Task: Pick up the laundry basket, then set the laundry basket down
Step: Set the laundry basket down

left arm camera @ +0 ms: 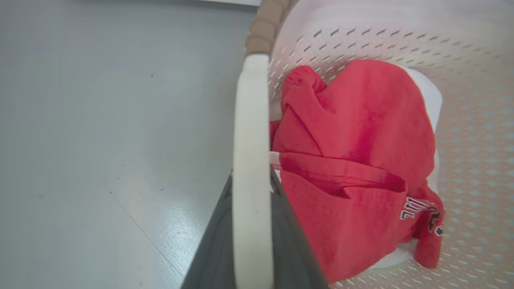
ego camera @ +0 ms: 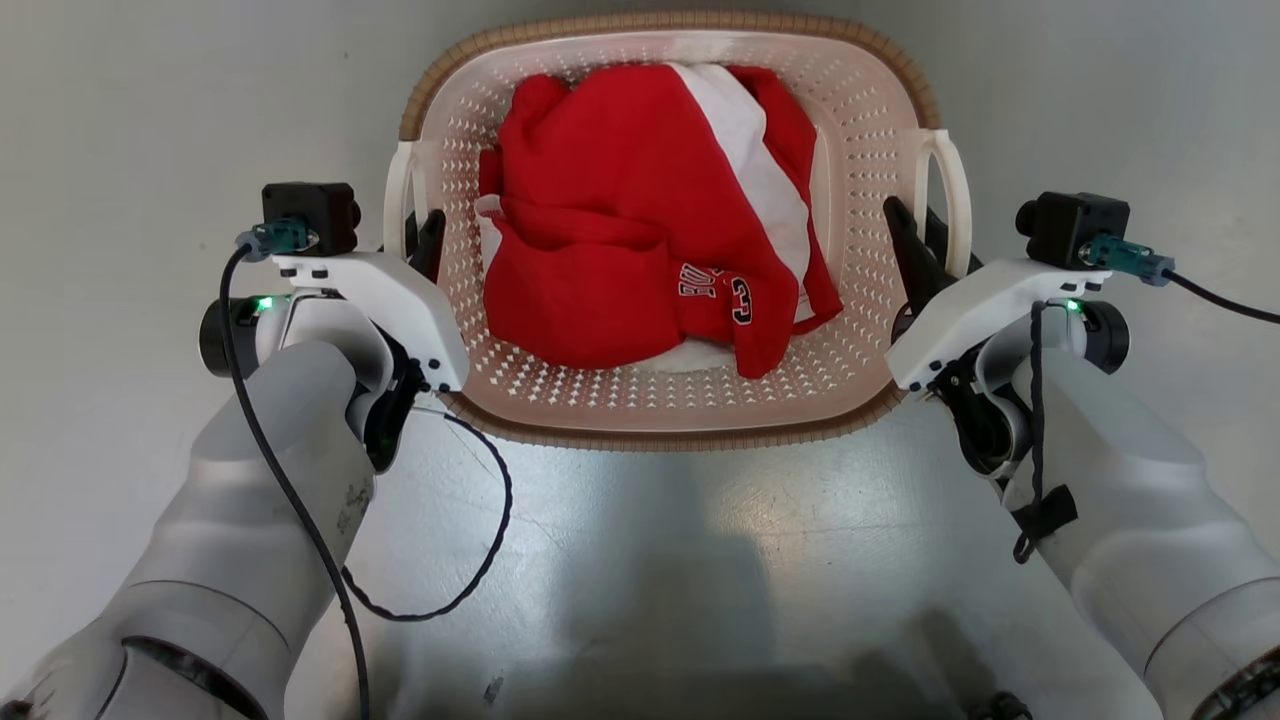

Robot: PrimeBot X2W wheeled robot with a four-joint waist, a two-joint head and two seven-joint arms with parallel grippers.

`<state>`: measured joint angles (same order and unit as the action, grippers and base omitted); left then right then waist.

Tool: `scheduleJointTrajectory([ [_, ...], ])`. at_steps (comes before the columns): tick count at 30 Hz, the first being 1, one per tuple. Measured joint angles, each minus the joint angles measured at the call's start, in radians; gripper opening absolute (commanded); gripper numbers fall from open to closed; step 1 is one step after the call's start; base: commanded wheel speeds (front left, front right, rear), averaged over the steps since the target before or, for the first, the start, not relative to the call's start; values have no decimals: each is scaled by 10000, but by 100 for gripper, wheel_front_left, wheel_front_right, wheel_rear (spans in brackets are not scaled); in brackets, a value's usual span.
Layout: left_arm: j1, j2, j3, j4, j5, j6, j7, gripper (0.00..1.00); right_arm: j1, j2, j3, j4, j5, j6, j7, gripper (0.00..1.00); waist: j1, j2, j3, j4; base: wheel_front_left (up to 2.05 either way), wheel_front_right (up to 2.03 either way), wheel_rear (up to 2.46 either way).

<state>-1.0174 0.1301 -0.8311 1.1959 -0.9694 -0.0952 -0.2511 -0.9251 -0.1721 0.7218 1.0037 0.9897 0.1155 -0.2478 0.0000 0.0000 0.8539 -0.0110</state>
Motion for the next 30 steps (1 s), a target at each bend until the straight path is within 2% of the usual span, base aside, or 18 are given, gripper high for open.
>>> scheduleJointTrajectory([
  [11,-13,10,957,-280,1093,130,-13,0,18,142,-669,-173,-587,-10,0,0,0,0,546,62,0,0,0],
  [23,-12,-151,1670,-259,1866,115,-13,0,9,228,-686,96,-654,-10,-8,0,0,0,819,130,0,0,0],
  [24,-12,-163,1726,-240,1893,113,-13,0,8,232,-679,100,-656,-10,-33,3,0,0,837,131,0,0,0],
  [25,-11,-176,1781,-226,1916,94,-40,0,8,232,-677,107,-654,-10,-67,17,0,0,849,130,0,0,0],
  [26,-11,-201,1822,-211,1977,69,-44,17,1,234,-677,111,-656,-10,-75,38,0,0,857,131,0,0,0],
  [27,-11,-224,1860,-188,2040,65,-44,47,-2,234,-675,121,-658,-2,-73,100,0,0,865,130,0,0,0],
  [28,-11,-282,1912,-186,2088,6,-44,84,-1,265,-660,130,-660,6,-73,100,0,0,866,130,0,0,0],
  [29,-12,-360,1962,-194,2140,-31,-46,100,-1,328,-660,127,-663,36,-73,100,0,0,864,129,0,0,0],
  [30,-12,-422,1994,-190,2167,-35,-48,100,-2,382,-665,121,-675,69,-73,100,0,0,859,127,0,0,0],
])
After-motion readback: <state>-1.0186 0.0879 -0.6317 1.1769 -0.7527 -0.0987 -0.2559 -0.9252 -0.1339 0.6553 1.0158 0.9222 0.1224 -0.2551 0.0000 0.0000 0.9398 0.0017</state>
